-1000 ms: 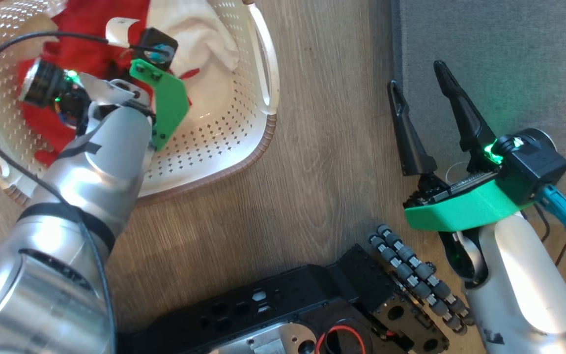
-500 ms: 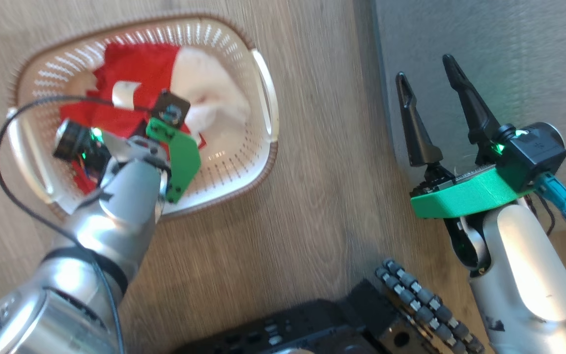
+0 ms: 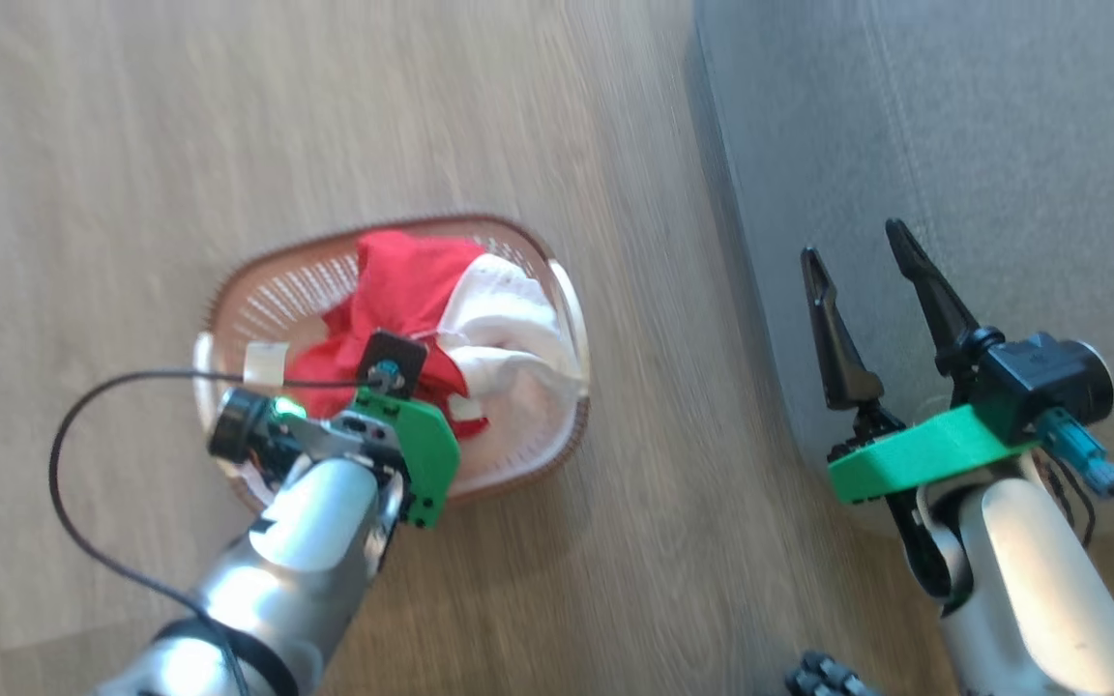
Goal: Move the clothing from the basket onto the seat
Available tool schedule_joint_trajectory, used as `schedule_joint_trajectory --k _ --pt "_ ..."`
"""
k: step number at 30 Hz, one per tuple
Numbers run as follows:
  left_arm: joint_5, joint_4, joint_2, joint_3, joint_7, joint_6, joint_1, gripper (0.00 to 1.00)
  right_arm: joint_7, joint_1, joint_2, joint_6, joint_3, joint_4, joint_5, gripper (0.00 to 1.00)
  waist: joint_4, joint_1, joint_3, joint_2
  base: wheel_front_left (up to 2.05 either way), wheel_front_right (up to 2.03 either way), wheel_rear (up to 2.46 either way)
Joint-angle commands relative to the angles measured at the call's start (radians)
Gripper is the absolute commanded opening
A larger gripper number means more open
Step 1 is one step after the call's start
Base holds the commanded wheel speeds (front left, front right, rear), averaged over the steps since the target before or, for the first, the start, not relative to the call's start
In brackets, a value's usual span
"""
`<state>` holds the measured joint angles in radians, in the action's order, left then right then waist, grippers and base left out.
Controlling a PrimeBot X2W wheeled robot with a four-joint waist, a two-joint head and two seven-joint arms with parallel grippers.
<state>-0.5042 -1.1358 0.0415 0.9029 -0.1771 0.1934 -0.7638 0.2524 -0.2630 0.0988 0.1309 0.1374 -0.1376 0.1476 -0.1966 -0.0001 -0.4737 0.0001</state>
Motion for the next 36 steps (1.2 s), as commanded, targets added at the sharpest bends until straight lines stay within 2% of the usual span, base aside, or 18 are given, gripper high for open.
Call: schedule_joint_trajectory --k 1,9,15,19,22,26,31,36 --pt "-0.044 0.042 0.009 -0.017 -0.028 0.009 0.022 0.00 0.009 0.027 0.003 0.000 0.005 0.031 -0.006 1.00 0.069 0.0001 0.124 -0.0001 0.00 0.00 0.00" --pt "-0.121 0.124 0.009 0.022 -0.081 0.026 0.066 0.00 0.009 0.103 -0.011 0.000 -0.025 0.022 0.006 1.00 0.132 0.0001 0.273 -0.0001 0.00 0.00 0.00" --pt "-0.088 0.256 0.009 -0.015 -0.084 0.051 0.080 0.00 0.009 0.144 -0.020 0.000 -0.044 0.036 0.028 1.00 0.158 0.0001 0.340 -0.0001 0.00 0.00 0.00" --pt "-0.018 0.421 0.009 -0.132 -0.084 0.048 0.144 0.00 0.009 0.187 -0.029 0.000 -0.058 0.052 0.035 1.00 0.174 0.0001 0.400 -0.0001 0.00 0.00 0.00" --pt "0.033 0.519 0.009 -0.197 -0.084 0.029 0.200 0.00 0.009 0.218 -0.037 0.000 -0.090 0.050 0.010 1.00 0.184 0.0001 0.437 -0.0001 0.00 0.00 0.00" --pt "0.097 0.644 0.009 -0.273 -0.085 0.003 0.262 0.00 0.009 0.241 -0.044 0.000 -0.076 0.058 -0.020 1.00 0.195 0.0001 0.467 -0.0001 0.00 0.00 0.00" --pt "0.133 0.797 0.009 -0.331 -0.085 -0.027 0.307 0.00 0.009 0.255 -0.047 0.000 -0.085 0.075 -0.046 1.00 0.203 0.0001 0.487 -0.0001 0.00 0.00 0.00" --pt "0.121 0.942 0.009 -0.363 -0.085 -0.022 0.320 0.00 0.009 0.263 -0.048 0.000 -0.093 0.084 -0.037 1.00 0.205 0.0001 0.496 -0.0001 0.00 0.00 0.00"
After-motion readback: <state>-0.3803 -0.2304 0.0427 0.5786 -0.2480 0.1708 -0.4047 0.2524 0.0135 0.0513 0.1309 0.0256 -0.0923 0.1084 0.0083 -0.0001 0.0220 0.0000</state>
